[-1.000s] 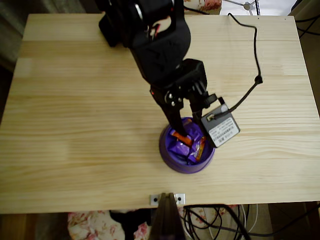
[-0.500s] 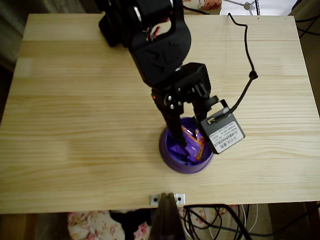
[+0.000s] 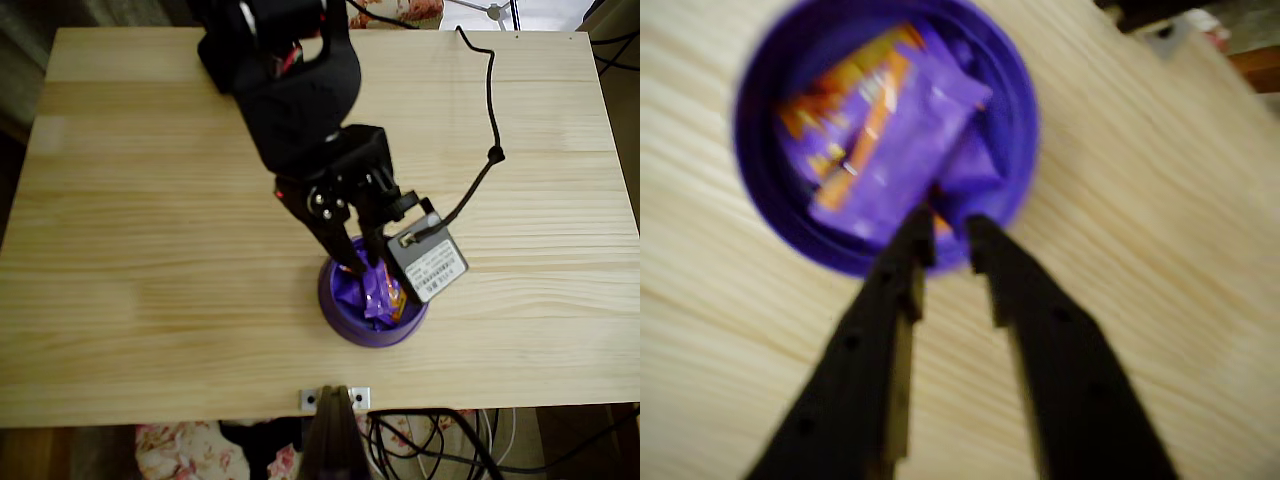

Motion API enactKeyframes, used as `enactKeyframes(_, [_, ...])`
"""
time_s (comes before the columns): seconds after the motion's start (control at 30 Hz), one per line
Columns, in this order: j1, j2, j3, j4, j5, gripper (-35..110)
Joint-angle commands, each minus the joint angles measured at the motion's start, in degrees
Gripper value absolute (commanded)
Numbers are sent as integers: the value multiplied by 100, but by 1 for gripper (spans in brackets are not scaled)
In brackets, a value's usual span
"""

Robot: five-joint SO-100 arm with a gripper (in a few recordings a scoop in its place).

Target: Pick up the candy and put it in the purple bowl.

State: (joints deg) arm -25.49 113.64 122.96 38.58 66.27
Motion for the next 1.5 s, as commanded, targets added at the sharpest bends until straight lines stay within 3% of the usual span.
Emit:
enactKeyframes(0.0, [316, 1020, -896, 773, -1274, 0])
enactKeyframes(0.17, [1230, 1881, -694, 1187, -2716, 0])
enactKeyframes(0.3, [1916, 2575, -26, 1239, -4570, 0])
enactKeyframes(0.47, [2391, 2927, 738, 1415, -5168, 0])
enactKeyframes(0.6, [2197, 4641, 2549, 747, -6372, 0])
enactKeyframes(0.9, [2197, 7893, 5229, 1644, -6776, 0])
enactKeyframes(1.47, [2224, 7901, 5695, 1731, -6706, 0])
